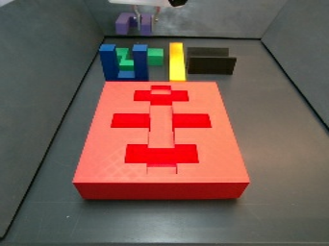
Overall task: Pick up the purple object. Move up. Place the purple object on the fixture. Regrasp the purple object. Move to above the board. Insert the purple object.
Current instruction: Place the purple object on the fixture.
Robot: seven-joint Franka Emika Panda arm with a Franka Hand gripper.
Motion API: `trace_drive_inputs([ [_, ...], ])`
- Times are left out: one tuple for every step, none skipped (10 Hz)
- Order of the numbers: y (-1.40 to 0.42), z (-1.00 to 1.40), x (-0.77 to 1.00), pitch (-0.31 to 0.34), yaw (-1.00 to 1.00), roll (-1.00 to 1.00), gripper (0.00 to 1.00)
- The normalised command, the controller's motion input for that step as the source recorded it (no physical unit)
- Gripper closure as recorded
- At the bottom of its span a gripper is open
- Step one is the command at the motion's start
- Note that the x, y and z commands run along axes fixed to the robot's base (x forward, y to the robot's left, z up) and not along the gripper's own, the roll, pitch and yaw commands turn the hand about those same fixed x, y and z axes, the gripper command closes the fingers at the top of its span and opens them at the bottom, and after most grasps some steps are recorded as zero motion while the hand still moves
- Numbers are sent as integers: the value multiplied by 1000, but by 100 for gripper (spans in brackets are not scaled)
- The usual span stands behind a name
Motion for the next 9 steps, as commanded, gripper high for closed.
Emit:
trace_drive_inputs([
  [0, 251, 523, 0, 69, -509, 100],
  [-46, 234, 606, 0, 74, -431, 100],
  [-180, 226, 700, 0, 3, -366, 100],
  [-283, 126, 857, 0, 0, -260, 100],
  [-314, 51, 906, 0, -3, -254, 100],
  [-351, 0, 871, -3, -63, -234, 100],
  [-337, 0, 954, 0, -74, -246, 100],
  [-329, 20, 1000, 0, -63, -229, 100],
  [-320, 43, 1000, 0, -43, -203, 100],
])
